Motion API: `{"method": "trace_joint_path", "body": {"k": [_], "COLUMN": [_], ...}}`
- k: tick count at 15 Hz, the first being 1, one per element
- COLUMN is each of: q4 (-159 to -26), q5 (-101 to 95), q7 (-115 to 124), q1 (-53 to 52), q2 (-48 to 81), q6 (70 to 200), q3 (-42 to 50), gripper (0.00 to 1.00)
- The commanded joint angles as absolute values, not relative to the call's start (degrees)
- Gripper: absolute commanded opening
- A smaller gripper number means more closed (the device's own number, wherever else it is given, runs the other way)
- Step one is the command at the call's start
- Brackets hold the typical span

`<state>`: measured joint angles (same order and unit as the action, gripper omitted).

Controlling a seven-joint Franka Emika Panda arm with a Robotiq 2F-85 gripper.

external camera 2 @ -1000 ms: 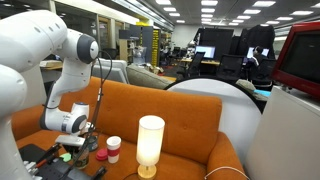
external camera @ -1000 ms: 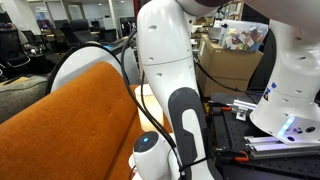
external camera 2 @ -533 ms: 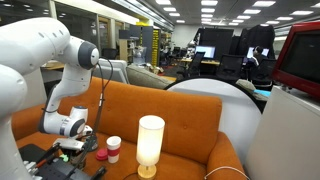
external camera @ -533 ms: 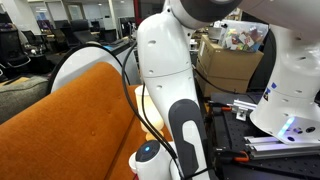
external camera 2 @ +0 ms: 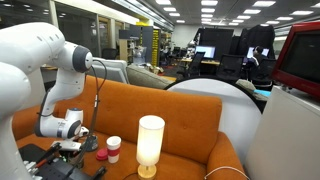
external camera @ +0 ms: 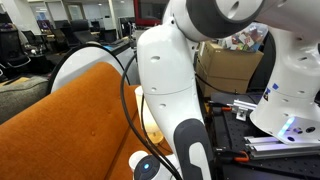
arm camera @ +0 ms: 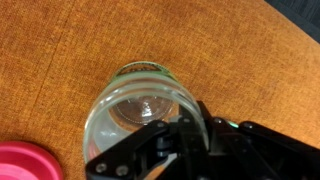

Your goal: Move the jar to the left side of the sofa

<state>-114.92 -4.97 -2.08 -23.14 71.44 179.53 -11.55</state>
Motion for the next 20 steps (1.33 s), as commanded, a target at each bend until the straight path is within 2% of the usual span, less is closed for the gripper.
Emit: {"method": "trace_joint_path", "body": {"k": [1, 4, 11, 13, 20], "q4": [-113.2, -112.7, -114.2, -114.9, -118.8], "q5": [-4.9, -4.9, -4.7, -4.7, -4.4], "q7": [-1.0, -0.5, 0.4, 0.5, 1.3], "q1": [-26.0, -28.0, -29.3, -29.4, -29.9], "q2": [71.4, 70.8, 68.1, 67.1, 63.0], "q6": [178.5, 178.7, 179.6, 179.8, 180.9], "q3": [-9.4, -7.5, -6.1, -5.8, -5.5], "gripper": [0.15, 0.46, 0.95, 1.00, 1.00]}}
